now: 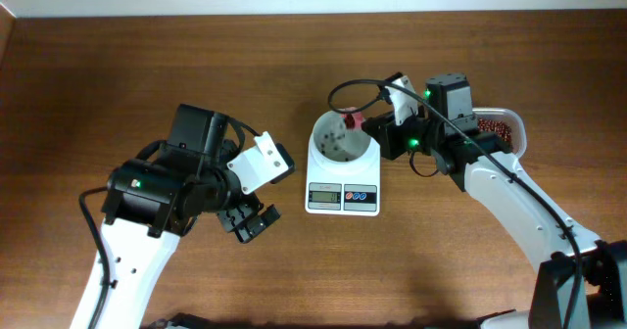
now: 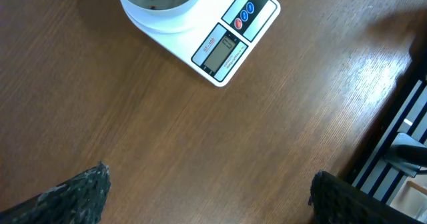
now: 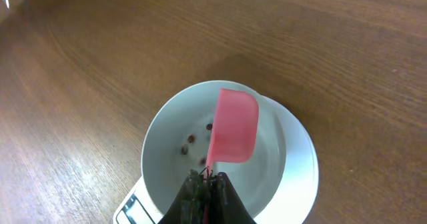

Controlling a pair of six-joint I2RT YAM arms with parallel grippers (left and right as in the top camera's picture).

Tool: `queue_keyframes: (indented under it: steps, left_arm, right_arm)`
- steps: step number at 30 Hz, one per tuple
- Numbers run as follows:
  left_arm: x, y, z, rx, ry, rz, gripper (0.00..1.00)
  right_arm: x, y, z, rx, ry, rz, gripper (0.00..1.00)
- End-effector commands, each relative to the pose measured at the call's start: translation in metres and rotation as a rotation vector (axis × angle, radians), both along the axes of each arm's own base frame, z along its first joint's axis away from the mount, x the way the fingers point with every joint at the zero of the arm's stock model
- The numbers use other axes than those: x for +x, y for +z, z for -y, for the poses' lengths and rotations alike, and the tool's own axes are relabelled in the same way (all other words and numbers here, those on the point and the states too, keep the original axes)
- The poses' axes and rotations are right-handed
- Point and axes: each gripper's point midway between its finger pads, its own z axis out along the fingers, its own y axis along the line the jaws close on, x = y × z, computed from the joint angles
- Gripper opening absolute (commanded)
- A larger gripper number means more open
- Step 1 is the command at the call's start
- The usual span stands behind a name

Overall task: Scoop and weigh 50g on scale
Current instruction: 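Carry the filled scoop with the right gripper over the white bowl, then tip the scoop with the right gripper to pour beans into the bowl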

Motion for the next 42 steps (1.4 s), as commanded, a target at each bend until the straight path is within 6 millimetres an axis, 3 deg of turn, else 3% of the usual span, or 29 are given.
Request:
queue_keyframes:
  steps: [1, 3, 4, 7, 10, 11, 12, 14, 17, 19, 21, 23, 24, 25, 26, 28, 29, 30, 33, 35, 36, 39, 42]
  left_arm:
    - [0.0, -0.002, -0.001, 0.002, -0.009, 0.001, 0.99]
    - [0.0, -0.002, -0.001, 0.002, -0.009, 0.001, 0.99]
    - [0.0, -0.002, -0.001, 0.002, -0.009, 0.001, 0.99]
    - [0.0, -0.002, -0.001, 0.002, -0.009, 0.001, 0.99]
    - [0.0, -0.002, -0.001, 0.002, -0.009, 0.001, 0.99]
    - [0.0, -0.002, -0.001, 0.002, -0.009, 0.001, 0.99]
    - [0.0, -0.002, -0.001, 0.002, -0.009, 0.001, 0.99]
    - [0.0, -0.002, -0.001, 0.002, -0.009, 0.001, 0.99]
    - [0.0, -0.002, -0.001, 0.002, -0.009, 0.001, 0.99]
    - [0.0, -0.002, -0.001, 0.002, -0.009, 0.001, 0.99]
    - [0.0, -0.002, -0.001, 0.002, -0.009, 0.001, 0.99]
    - [0.0, -0.002, -0.001, 0.002, -0.009, 0.001, 0.99]
    - [0.0, -0.002, -0.001, 0.002, -0.009, 0.001, 0.99]
    - [0.0, -0.002, -0.001, 0.002, -0.009, 0.001, 0.99]
    - [0.0, -0.002, -0.001, 0.002, -0.009, 0.001, 0.99]
    - [0.0, -0.002, -0.001, 0.002, -0.009, 0.001, 0.99]
    - [0.0, -0.002, -0.001, 0.002, -0.009, 0.001, 0.99]
    - [0.0, -0.002, -0.001, 0.002, -0.009, 0.001, 0.99]
    - [0.0, -0.002, -0.001, 0.002, -0.009, 0.001, 0.99]
    - [0.0, -0.002, -0.001, 0.002, -0.009, 0.001, 0.99]
    - [0.0, -0.002, -0.001, 0.002, -0.009, 0.001, 0.99]
    - [0.0, -0.002, -0.001, 0.002, -0.009, 0.001, 0.99]
    - [0.0, -0.002, -0.001, 0.002, -0.009, 0.001, 0.99]
  right_arm:
    - [-0.001, -0.001, -0.003, -0.011, 0.026, 0.013, 0.04]
    - [-0.019, 0.008, -0.02, 0.061, 0.175, 0.031, 0.04]
    - [-0.018, 0.007, -0.02, 0.043, 0.187, 0.05, 0.04]
    - [0.002, -0.01, 0.008, -0.118, 0.034, 0.065, 0.04]
    - [-0.008, -0.006, -0.004, -0.065, 0.117, 0.064, 0.04]
    - [0.002, -0.014, 0.012, -0.15, 0.031, 0.069, 0.04]
    - [-0.001, -0.014, 0.01, -0.14, 0.044, 0.058, 0.04]
    - [-0.022, 0.0, -0.016, -0.01, 0.213, 0.067, 0.04]
    - [-0.002, -0.01, 0.005, -0.145, 0.103, 0.107, 0.04]
    - [-0.015, 0.003, -0.012, -0.066, 0.186, 0.113, 0.04]
    - [0.003, -0.009, 0.011, -0.22, 0.061, 0.14, 0.04]
    - [-0.016, 0.009, -0.018, -0.087, 0.193, 0.143, 0.04]
    - [-0.013, 0.01, -0.019, -0.106, 0.191, 0.172, 0.04]
    - [0.001, 0.001, -0.002, -0.221, 0.097, 0.193, 0.04]
    - [0.0, 0.002, -0.001, -0.24, 0.089, 0.191, 0.04]
    - [-0.018, 0.015, -0.027, -0.163, 0.197, 0.209, 0.04]
    - [-0.015, 0.014, -0.026, -0.204, 0.19, 0.231, 0.04]
    - [-0.001, 0.005, -0.007, -0.345, 0.099, 0.258, 0.04]
    - [-0.016, 0.019, -0.026, -0.281, 0.179, 0.277, 0.04]
    - [-0.003, 0.014, -0.01, -0.393, 0.105, 0.305, 0.04]
    - [-0.006, 0.015, -0.008, -0.395, 0.107, 0.298, 0.04]
    - [-0.016, 0.03, -0.013, -0.347, 0.136, 0.313, 0.04]
    - [-0.02, 0.068, -0.001, -0.273, 0.039, 0.341, 0.04]
